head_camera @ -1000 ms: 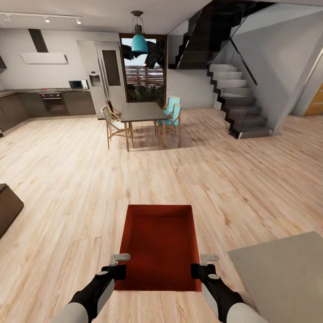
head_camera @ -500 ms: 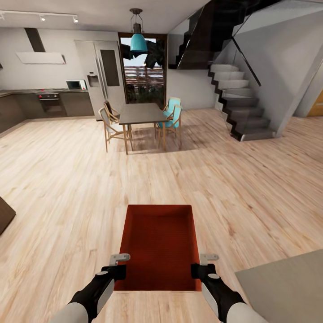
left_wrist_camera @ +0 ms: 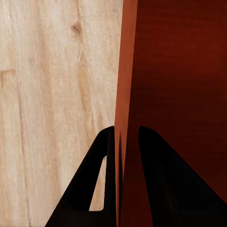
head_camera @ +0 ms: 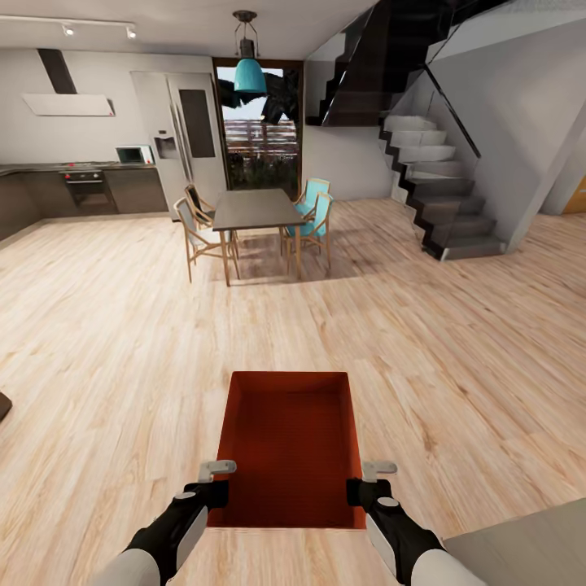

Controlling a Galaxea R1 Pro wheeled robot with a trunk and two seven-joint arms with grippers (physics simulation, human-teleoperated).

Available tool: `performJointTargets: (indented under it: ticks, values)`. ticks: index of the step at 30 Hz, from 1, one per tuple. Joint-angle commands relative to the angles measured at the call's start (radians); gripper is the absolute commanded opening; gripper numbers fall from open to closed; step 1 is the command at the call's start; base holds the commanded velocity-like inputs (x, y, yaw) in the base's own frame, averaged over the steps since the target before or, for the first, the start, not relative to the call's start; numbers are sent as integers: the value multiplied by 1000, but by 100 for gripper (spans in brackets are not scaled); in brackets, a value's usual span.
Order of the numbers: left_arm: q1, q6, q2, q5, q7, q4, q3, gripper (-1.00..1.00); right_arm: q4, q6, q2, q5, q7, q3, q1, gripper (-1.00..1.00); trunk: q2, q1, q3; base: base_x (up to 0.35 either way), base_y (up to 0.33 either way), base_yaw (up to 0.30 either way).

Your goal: Move the two storage containers from the living room to the garage. In the garage, place one container on the floor and stack the other container on top of it (either order is fine).

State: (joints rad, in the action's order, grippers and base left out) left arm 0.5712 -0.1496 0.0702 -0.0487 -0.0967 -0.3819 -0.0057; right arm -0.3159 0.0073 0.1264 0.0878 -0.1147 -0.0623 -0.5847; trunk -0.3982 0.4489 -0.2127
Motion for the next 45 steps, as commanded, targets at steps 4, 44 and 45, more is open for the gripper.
performJointTargets:
  ticks: [4, 44, 45]
  values:
    - [-1, -7, -9, 6, -9, 0, -16, -100, -51, 0, -23, 18, -37, -10, -1, -100, -2, 1, -2, 339, 0, 0]
    - [-1, -7, -10, 6, -9, 0, -16, -100, -51, 0, -23, 18, -37, -8, -1, -100, -2, 1, -2, 339, 0, 0]
    - [-1, -7, -10, 6, -9, 0, -16, -100, -51, 0, -23, 18, -37, -8, -1, -100, -2, 1, -2, 339, 0, 0]
